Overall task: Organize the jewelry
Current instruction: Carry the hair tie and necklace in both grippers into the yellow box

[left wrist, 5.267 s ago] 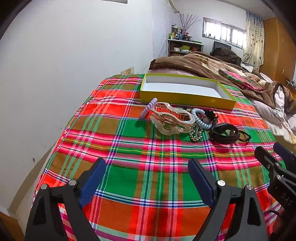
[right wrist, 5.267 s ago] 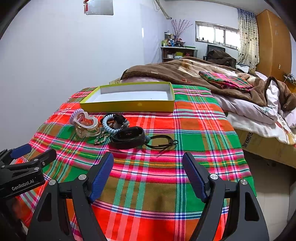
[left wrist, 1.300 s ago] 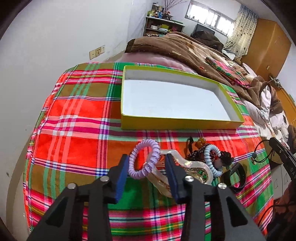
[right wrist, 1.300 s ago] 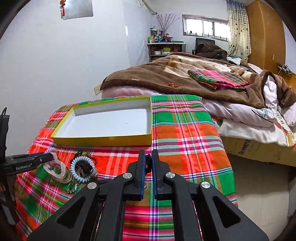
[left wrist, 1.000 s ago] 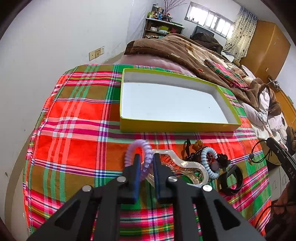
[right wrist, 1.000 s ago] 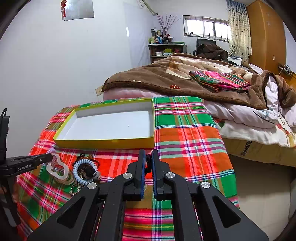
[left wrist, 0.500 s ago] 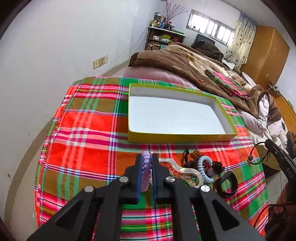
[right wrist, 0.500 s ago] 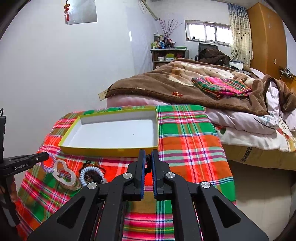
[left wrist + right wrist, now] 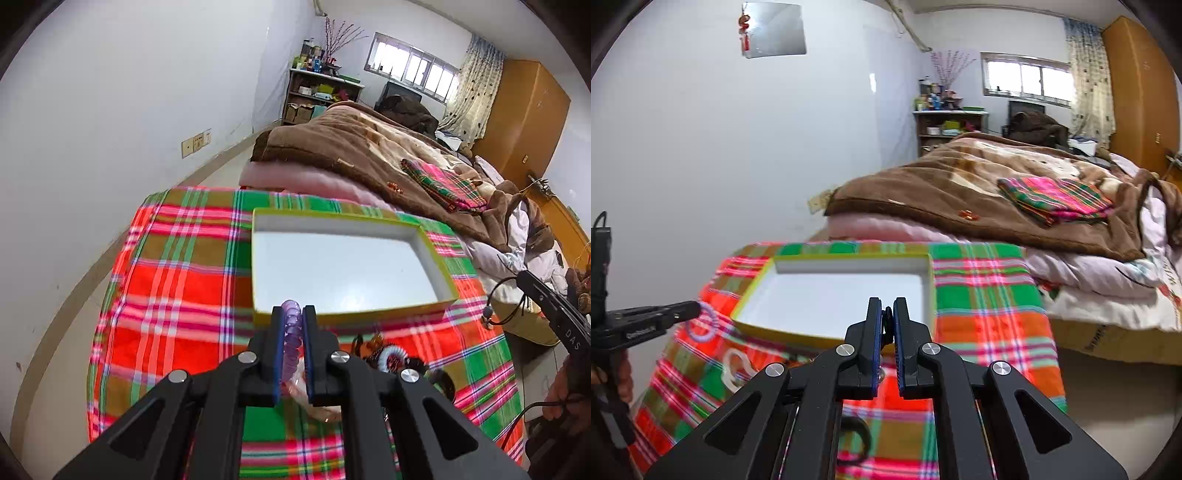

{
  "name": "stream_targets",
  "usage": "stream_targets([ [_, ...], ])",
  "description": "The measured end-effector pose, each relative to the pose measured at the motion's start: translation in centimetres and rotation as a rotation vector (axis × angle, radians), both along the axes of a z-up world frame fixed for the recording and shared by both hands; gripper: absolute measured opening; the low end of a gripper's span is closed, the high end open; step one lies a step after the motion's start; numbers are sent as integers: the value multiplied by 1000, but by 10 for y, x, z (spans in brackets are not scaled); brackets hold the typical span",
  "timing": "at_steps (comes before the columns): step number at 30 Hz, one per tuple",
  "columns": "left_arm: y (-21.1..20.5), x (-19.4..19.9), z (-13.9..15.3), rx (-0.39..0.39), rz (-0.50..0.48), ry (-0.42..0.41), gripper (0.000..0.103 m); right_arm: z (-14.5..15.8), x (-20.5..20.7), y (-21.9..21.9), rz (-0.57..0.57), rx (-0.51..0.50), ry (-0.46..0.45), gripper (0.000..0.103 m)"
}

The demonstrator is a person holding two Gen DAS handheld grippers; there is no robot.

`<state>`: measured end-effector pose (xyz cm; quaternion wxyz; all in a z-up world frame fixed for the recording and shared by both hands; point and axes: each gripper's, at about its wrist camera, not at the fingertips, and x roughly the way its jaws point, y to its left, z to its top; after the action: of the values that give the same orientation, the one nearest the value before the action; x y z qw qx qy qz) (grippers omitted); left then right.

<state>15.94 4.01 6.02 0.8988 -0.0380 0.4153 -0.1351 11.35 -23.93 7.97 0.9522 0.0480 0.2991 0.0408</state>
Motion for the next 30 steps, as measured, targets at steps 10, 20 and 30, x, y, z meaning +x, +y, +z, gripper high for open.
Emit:
stream_targets([
  [10,-21,45,4,-27,-50,-13,10,-5,62,16,73,8,51,6],
  [20,-35,97,-16,6,-62,15,10,-32,135,32,133,43,150,6],
  [30,-48,131,-38,60,-64,51,10,-57,186,47,194,76,216,6],
])
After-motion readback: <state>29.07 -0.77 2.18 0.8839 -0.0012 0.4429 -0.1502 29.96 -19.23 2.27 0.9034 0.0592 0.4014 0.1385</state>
